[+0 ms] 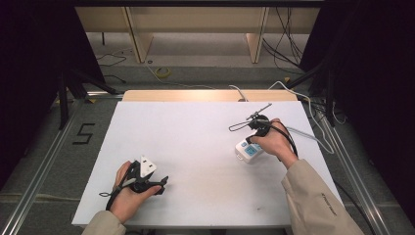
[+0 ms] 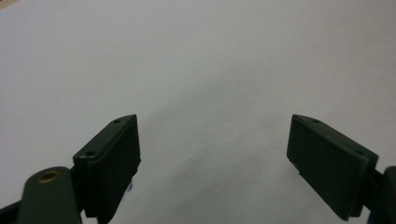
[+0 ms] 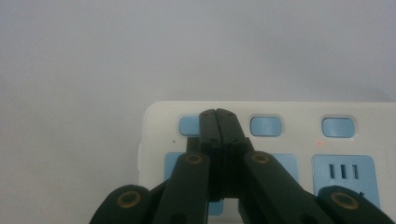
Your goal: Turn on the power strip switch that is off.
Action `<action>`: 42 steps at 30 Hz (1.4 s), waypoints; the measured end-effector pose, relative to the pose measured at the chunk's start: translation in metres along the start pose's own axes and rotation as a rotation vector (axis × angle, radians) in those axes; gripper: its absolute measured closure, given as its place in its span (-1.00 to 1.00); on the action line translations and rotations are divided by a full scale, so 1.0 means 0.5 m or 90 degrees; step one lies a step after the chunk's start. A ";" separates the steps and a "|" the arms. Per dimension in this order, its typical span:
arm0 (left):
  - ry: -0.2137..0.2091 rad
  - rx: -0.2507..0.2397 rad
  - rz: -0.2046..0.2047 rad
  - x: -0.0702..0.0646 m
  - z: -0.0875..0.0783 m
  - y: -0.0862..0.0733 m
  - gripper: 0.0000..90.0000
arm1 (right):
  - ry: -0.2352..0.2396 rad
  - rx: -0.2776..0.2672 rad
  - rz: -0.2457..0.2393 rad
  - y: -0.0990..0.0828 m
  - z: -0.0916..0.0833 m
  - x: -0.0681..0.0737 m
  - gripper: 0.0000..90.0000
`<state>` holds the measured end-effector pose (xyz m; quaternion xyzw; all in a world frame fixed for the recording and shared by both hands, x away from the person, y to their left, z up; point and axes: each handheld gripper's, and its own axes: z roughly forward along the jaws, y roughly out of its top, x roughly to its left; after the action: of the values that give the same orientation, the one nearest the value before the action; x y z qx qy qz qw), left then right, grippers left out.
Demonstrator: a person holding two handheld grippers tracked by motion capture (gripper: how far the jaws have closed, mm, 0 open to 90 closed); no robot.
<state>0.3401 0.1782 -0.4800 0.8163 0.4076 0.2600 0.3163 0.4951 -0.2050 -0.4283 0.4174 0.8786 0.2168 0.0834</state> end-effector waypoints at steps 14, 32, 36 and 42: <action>-0.001 -0.002 -0.003 -0.001 0.001 0.000 -0.62 | 0.001 0.003 -0.003 0.014 0.007 0.004 1.00; -0.001 -0.002 -0.001 0.000 0.001 0.000 -0.62 | 0.008 0.014 -0.010 0.023 0.019 0.014 1.00; -0.001 -0.002 -0.001 0.000 0.001 0.000 -0.62 | 0.009 0.015 -0.011 0.024 0.021 0.015 1.00; -0.001 -0.002 -0.001 0.000 0.001 0.000 -0.62 | 0.010 0.017 -0.015 0.027 0.022 0.018 1.00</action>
<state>0.3405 0.1781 -0.4805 0.8155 0.4078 0.2599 0.3179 0.5026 -0.1870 -0.4318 0.4065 0.8868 0.2072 0.0737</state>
